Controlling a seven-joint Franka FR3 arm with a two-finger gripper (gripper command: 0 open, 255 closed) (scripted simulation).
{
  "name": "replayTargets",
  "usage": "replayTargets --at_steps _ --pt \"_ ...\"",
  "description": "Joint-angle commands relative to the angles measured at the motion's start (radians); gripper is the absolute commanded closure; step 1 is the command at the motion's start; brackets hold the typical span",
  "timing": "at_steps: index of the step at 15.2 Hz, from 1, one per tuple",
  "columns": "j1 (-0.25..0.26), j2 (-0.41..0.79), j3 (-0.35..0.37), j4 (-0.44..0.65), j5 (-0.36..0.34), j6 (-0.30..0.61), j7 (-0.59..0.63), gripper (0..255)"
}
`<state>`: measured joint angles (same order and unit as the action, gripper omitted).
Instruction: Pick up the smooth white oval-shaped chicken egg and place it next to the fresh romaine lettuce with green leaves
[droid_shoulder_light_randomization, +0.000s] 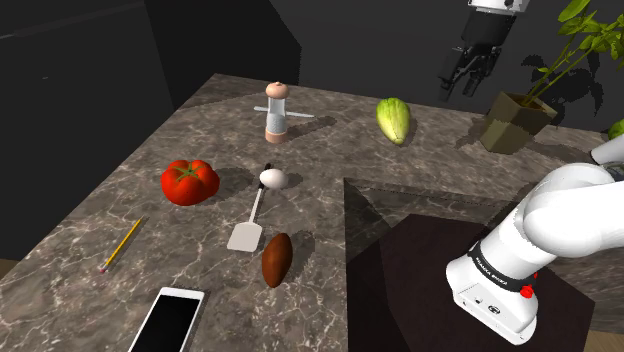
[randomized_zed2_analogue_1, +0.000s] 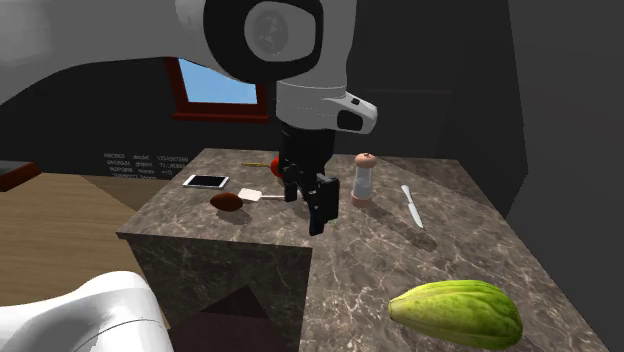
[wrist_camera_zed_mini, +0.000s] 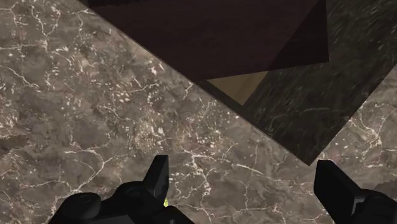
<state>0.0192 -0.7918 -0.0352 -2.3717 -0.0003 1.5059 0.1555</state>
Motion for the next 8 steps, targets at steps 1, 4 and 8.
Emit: replayTargets --at_steps 1,4,8 --pt "0.0 0.0 0.0 0.0 0.0 0.0 0.0 0" --pt "0.024 0.064 0.028 -0.017 0.041 0.074 0.024 0" --pt "0.056 0.162 0.066 -0.023 0.093 0.172 0.051 0"
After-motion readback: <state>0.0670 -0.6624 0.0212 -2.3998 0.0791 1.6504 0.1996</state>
